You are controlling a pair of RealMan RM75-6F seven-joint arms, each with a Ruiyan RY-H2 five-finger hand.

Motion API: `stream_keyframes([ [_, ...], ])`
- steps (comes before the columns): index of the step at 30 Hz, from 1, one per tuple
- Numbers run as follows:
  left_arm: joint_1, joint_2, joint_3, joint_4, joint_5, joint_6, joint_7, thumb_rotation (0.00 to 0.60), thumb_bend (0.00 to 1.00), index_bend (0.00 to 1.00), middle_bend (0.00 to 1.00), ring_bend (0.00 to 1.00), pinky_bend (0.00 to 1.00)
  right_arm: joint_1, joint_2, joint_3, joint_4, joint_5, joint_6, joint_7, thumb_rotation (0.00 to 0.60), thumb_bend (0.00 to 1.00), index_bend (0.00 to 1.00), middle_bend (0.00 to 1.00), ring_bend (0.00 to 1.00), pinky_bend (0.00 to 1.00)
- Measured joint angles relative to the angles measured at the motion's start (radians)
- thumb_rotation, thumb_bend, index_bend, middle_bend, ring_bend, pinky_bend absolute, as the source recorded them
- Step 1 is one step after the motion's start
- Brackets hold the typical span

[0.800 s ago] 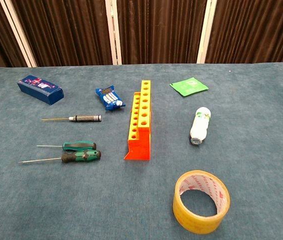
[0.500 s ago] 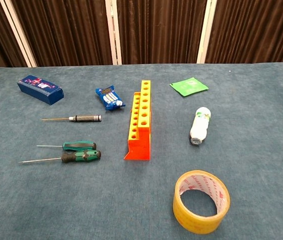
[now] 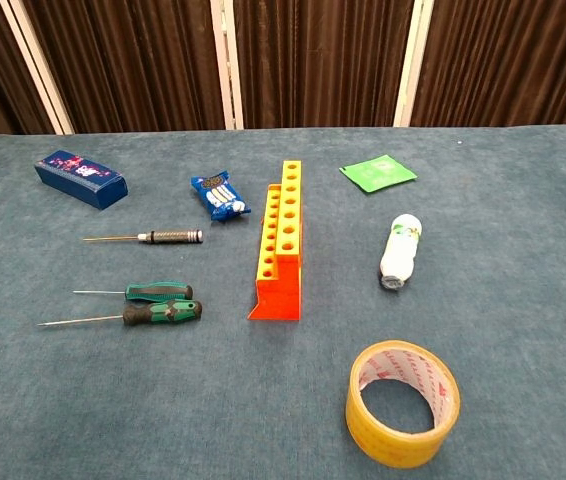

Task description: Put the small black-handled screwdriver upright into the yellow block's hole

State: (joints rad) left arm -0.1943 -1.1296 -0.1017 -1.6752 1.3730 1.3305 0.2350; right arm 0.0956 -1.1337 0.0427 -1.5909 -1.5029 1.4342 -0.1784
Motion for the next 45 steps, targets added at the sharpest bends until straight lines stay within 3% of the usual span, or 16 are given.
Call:
stream_keyframes([
  [8, -0.18, -0.096, -0.118, 0.035, -0.234, -0.195, 0.088, 0.6, 0.05, 0.12, 0.0, 0.0, 0.0, 0.005, 0.009, 0.008, -0.018, 0.019, -0.014, 0.03, 0.6, 0.0, 0.02, 0.0, 0.0, 0.0],
  [15, -0.367, -0.256, -0.182, 0.206, -0.415, -0.351, 0.193, 0.6, 0.09, 0.2, 0.0, 0.0, 0.0, 0.006, 0.01, 0.016, -0.021, 0.051, -0.027, 0.048, 0.6, 0.0, 0.02, 0.0, 0.0, 0.0],
  [22, -0.51, -0.411, -0.195, 0.392, -0.55, -0.466, 0.269, 0.6, 0.14, 0.3, 0.0, 0.0, 0.0, 0.003, 0.021, 0.018, -0.031, 0.055, -0.024, 0.056, 0.6, 0.0, 0.02, 0.0, 0.0, 0.0],
  [30, -0.626, -0.551, -0.2, 0.539, -0.598, -0.525, 0.287, 0.6, 0.15, 0.38, 0.0, 0.0, 0.0, -0.001, 0.026, 0.016, -0.036, 0.056, -0.021, 0.071, 0.6, 0.0, 0.03, 0.0, 0.0, 0.0],
  [45, -0.719, -0.65, -0.201, 0.625, -0.682, -0.534, 0.326, 0.6, 0.21, 0.44, 0.0, 0.0, 0.0, 0.0, 0.034, 0.011, -0.039, 0.045, -0.024, 0.098, 0.6, 0.0, 0.03, 0.0, 0.0, 0.0],
])
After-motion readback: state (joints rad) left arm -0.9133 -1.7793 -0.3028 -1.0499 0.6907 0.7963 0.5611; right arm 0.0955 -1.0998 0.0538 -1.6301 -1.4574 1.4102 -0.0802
